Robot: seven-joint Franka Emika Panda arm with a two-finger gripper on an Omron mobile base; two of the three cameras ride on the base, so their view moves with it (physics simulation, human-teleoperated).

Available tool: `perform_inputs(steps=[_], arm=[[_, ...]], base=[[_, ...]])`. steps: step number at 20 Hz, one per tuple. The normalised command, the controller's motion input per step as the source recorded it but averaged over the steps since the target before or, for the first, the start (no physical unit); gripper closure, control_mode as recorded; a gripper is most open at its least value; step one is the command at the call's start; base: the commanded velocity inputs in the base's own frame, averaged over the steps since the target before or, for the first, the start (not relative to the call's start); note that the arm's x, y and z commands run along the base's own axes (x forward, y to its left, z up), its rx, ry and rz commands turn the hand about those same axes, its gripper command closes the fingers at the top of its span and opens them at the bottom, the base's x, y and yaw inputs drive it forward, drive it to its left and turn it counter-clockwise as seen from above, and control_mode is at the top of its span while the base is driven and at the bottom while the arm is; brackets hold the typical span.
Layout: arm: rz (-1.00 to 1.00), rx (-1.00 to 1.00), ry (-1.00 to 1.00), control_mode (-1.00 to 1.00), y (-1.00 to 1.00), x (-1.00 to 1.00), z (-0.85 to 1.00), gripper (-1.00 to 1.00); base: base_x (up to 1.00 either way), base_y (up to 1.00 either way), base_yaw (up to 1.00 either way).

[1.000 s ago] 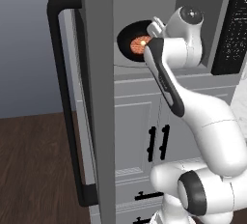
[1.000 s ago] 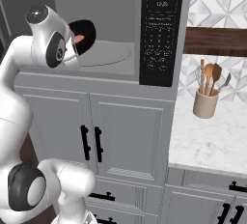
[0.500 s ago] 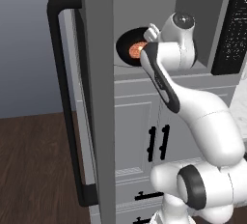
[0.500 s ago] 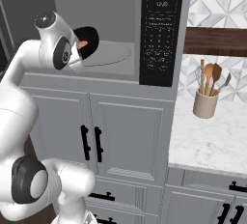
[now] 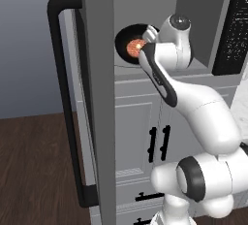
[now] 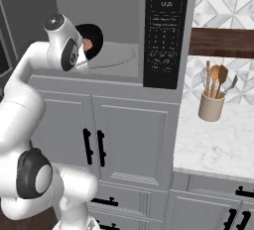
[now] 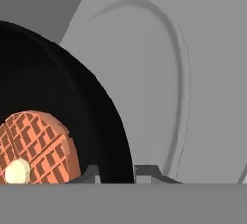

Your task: Open the microwave, place the bowl with waffle inside the microwave, then close the microwave door and turn it on.

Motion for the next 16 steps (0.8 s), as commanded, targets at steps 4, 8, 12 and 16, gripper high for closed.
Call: perform_inputs(steps=[4,8,12,16], arm=[[0.0,0.0,0.06,-1.0,0.0,0.5,0.03,1.0],[0.0,0.0,0.04,-1.0,0.0,0.2,0.0,1.0],[0.0,0.0,0.0,-1.0,0.0,0.0,0.0,1.0],[0.0,0.0,0.01,-1.0,0.0,0.0,0.0,-1.0]], base=[[0.0,0.0,0.0],[0.0,0.0,0.0],[0.0,0.0,0.0],[0.0,0.0,0.0]])
